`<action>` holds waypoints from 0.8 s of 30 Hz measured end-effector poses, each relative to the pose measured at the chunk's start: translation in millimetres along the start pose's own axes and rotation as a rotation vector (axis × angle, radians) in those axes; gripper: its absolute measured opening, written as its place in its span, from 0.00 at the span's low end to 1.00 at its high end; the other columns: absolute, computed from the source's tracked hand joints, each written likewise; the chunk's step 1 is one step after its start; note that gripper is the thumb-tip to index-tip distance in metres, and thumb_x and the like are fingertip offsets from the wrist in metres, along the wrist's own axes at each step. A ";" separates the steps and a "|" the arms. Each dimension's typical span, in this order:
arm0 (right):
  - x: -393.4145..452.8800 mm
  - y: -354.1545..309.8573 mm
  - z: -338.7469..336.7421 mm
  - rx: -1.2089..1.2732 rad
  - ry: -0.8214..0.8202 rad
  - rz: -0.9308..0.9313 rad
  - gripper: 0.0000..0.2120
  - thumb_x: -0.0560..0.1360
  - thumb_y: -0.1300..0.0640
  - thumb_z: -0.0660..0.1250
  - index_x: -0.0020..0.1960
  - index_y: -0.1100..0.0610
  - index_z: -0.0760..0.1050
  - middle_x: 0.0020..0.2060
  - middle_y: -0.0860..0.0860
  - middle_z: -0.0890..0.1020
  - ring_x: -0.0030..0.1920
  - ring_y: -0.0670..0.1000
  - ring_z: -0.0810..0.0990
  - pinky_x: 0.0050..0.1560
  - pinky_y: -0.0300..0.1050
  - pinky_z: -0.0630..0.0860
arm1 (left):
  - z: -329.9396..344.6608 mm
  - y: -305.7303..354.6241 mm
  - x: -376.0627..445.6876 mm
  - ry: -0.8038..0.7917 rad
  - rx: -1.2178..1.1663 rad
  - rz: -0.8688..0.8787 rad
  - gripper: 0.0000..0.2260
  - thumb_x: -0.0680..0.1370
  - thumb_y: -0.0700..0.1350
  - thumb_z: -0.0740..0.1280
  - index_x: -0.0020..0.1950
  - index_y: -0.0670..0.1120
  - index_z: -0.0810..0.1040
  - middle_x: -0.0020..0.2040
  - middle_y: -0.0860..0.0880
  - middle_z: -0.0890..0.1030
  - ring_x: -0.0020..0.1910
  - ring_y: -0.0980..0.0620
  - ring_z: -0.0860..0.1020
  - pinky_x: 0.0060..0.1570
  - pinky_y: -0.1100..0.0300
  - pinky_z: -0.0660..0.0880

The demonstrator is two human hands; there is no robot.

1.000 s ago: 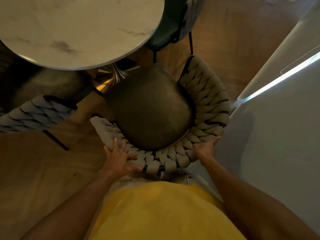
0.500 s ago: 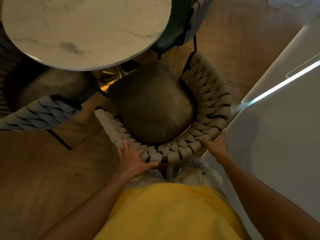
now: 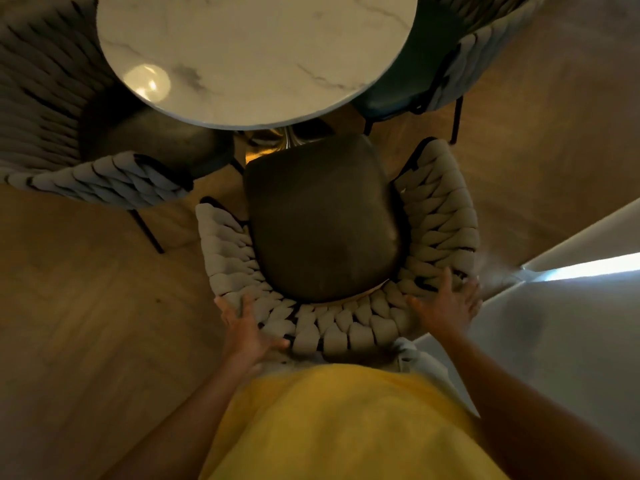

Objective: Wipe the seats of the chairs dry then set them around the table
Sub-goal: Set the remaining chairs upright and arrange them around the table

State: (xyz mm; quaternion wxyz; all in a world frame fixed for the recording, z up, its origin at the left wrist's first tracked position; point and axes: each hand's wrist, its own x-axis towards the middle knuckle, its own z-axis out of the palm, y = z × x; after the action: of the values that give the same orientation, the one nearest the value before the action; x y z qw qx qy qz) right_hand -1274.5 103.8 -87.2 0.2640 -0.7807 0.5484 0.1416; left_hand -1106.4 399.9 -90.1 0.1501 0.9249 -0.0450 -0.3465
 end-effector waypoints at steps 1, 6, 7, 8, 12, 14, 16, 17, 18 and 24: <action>3.6 5.3 -4.5 0.070 -0.050 0.021 0.49 0.70 0.40 0.72 0.78 0.49 0.44 0.76 0.60 0.38 0.76 0.63 0.40 0.73 0.61 0.47 | 1.2 1.3 0.4 0.005 -0.017 -0.014 0.59 0.60 0.54 0.82 0.80 0.52 0.47 0.74 0.41 0.26 0.76 0.38 0.35 0.74 0.45 0.53; 15.7 3.9 -8.6 0.241 -0.157 0.027 0.51 0.72 0.51 0.73 0.78 0.48 0.37 0.75 0.60 0.35 0.76 0.63 0.43 0.73 0.57 0.53 | 6.0 6.8 -1.5 0.064 -0.024 -0.033 0.53 0.61 0.51 0.83 0.79 0.50 0.56 0.75 0.41 0.28 0.77 0.40 0.38 0.74 0.50 0.54; 17.6 2.2 -8.3 0.244 -0.161 0.041 0.51 0.72 0.52 0.73 0.77 0.48 0.36 0.75 0.60 0.34 0.76 0.64 0.42 0.73 0.57 0.53 | 6.6 6.0 -1.4 0.063 -0.017 -0.032 0.54 0.60 0.52 0.83 0.79 0.49 0.57 0.76 0.41 0.28 0.77 0.40 0.38 0.74 0.50 0.53; 18.8 0.1 -8.7 0.240 -0.168 0.050 0.51 0.72 0.53 0.72 0.77 0.48 0.35 0.75 0.60 0.34 0.76 0.64 0.42 0.73 0.57 0.53 | 6.5 5.3 -2.0 0.064 -0.011 -0.029 0.54 0.59 0.54 0.83 0.78 0.48 0.57 0.75 0.40 0.29 0.77 0.40 0.37 0.74 0.50 0.52; 27.0 -4.2 -15.2 0.244 -0.183 0.062 0.51 0.74 0.58 0.70 0.77 0.47 0.33 0.74 0.61 0.33 0.75 0.65 0.41 0.73 0.58 0.53 | 5.3 9.7 -0.2 0.050 -0.027 -0.020 0.61 0.50 0.67 0.79 0.78 0.48 0.59 0.75 0.37 0.29 0.76 0.37 0.37 0.74 0.46 0.51; 36.0 -3.2 -20.2 0.250 -0.180 0.058 0.51 0.73 0.59 0.70 0.76 0.46 0.33 0.74 0.60 0.32 0.75 0.65 0.40 0.73 0.60 0.53 | 6.6 19.6 -0.4 0.033 -0.016 -0.008 0.55 0.57 0.59 0.82 0.78 0.49 0.59 0.74 0.38 0.28 0.77 0.37 0.38 0.75 0.47 0.52; 44.7 -2.8 -24.3 0.251 -0.170 0.068 0.52 0.73 0.59 0.71 0.76 0.44 0.33 0.74 0.58 0.32 0.75 0.65 0.40 0.72 0.63 0.52 | 8.5 26.7 0.4 0.047 -0.004 0.029 0.50 0.60 0.56 0.82 0.77 0.50 0.61 0.74 0.38 0.27 0.76 0.35 0.39 0.75 0.47 0.53; 47.6 -2.9 -25.9 0.250 -0.167 0.072 0.52 0.73 0.60 0.71 0.76 0.44 0.33 0.74 0.58 0.32 0.75 0.65 0.40 0.72 0.63 0.53 | 9.5 28.9 0.1 0.056 0.001 0.043 0.49 0.61 0.55 0.82 0.77 0.50 0.61 0.74 0.38 0.27 0.77 0.36 0.40 0.75 0.47 0.54; 49.4 -3.4 -26.5 0.248 -0.168 0.076 0.52 0.73 0.60 0.71 0.76 0.43 0.32 0.74 0.57 0.32 0.75 0.65 0.41 0.72 0.64 0.54 | 9.6 30.3 -0.4 0.060 0.000 0.047 0.49 0.62 0.55 0.82 0.77 0.50 0.62 0.75 0.39 0.27 0.77 0.36 0.40 0.75 0.47 0.55; 50.3 -6.6 -30.5 0.224 -0.163 0.102 0.54 0.70 0.59 0.73 0.76 0.42 0.33 0.75 0.57 0.35 0.75 0.66 0.46 0.71 0.65 0.59 | 7.6 31.5 -1.7 0.058 -0.021 0.037 0.48 0.61 0.55 0.82 0.76 0.51 0.63 0.75 0.40 0.29 0.77 0.38 0.41 0.74 0.46 0.59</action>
State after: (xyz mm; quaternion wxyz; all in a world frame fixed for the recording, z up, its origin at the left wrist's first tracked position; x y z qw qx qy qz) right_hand -1252.4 48.9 -86.2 0.3858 -0.7033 0.5763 0.1558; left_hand -1112.0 368.4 -84.7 0.1676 0.9318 -0.0540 -0.3174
